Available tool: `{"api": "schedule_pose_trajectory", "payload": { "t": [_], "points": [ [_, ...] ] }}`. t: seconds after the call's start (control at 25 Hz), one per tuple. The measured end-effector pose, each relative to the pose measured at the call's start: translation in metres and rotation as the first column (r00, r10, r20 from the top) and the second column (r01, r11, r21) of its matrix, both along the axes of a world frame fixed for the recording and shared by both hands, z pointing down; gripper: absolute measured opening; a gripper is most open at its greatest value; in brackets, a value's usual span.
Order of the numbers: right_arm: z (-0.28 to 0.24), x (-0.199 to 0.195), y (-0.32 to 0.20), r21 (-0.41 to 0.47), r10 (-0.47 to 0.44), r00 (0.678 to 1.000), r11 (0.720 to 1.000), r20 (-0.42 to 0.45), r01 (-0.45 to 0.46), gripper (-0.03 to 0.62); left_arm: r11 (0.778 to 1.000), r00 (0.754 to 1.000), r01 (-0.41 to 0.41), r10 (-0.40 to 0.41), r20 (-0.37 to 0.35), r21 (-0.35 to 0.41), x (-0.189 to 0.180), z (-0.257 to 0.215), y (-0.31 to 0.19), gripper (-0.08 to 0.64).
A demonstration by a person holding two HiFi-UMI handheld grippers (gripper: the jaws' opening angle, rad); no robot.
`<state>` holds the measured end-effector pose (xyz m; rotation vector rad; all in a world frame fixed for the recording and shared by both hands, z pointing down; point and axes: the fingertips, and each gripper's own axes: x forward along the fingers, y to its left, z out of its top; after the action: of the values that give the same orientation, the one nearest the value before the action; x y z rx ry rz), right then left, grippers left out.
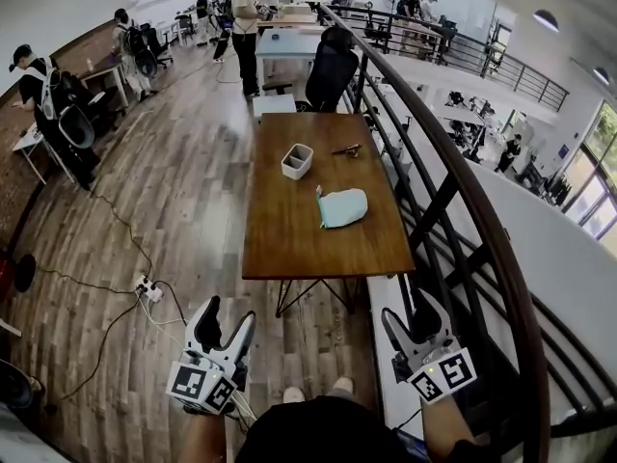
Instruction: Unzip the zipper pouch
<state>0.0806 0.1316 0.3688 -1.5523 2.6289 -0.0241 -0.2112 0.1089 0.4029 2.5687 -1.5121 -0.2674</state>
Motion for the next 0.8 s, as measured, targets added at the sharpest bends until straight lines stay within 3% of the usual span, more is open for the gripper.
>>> {"api": "schedule_pose_trajectory", "payload": {
  "t": [0.52,0.8],
  "points": [
    [0.005,0.011,-0.104,0.015,-0.054,0.998,0.998,-0.024,0.054,0.279,1.000,0.996,0.018,-0.019,0.090,0.021,0.022,-0.009,-0.079,0.305],
    [0.014,0.034,-0.172,0.000,-0.112,0.994,0.994,0.001,0.112,0.278,0.997,0.995,0.069,-0.070,0.069,0.016,0.042,-0.010,-0.128,0.304]
  ]
}}
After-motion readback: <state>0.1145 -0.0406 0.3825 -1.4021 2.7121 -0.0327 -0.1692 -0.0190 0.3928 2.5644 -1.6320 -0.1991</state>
